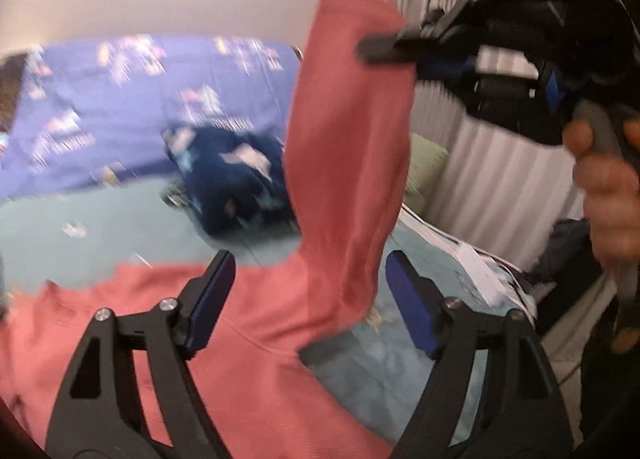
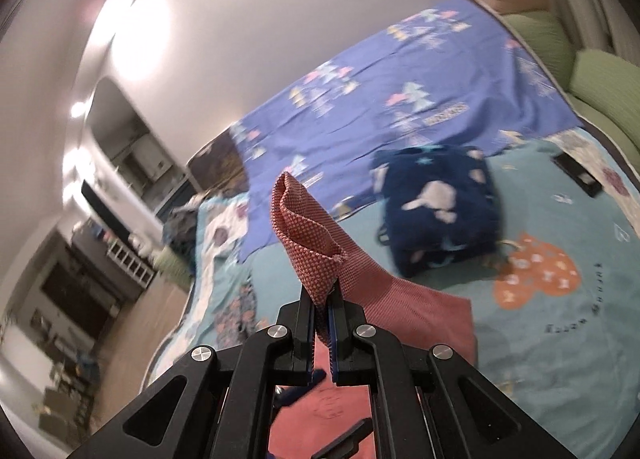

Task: Fold small clothes
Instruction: 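Lift the sleeve with the right gripper and fold it across the shirt body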

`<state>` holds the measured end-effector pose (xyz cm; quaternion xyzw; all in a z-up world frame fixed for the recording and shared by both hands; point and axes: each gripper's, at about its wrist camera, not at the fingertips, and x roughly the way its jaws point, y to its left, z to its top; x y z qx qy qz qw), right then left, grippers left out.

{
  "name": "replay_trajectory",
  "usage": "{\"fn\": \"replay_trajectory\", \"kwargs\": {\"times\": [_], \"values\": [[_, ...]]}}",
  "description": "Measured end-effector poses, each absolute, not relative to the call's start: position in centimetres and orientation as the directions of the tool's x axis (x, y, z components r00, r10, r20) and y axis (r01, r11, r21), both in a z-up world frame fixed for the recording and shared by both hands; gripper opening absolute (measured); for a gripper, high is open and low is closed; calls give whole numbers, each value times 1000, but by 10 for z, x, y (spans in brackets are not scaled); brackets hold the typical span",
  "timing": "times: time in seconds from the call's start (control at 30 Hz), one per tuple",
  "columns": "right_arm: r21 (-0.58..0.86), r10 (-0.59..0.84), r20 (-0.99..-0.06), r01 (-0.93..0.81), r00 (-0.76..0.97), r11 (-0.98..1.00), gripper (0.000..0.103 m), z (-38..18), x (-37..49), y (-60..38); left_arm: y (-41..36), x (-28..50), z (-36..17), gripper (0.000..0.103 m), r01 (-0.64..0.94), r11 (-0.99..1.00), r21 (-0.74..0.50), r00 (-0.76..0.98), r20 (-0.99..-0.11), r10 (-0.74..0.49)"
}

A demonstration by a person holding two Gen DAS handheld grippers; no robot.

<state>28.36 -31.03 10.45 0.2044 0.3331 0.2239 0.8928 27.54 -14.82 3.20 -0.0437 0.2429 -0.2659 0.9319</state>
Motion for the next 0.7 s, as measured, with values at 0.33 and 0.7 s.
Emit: {"fn": "replay_trajectory", "kwargs": {"times": [0.33,0.7], "values": [[431,584,-580,-395,567,812,4,94,265,-194,-81,262,58,84,310,943,-117,872,-361,-331],[496,677,-612,-468,409,732,5,73,250,-126,-19,259,46,82,296,927,-230,869,-338,-361]]}}
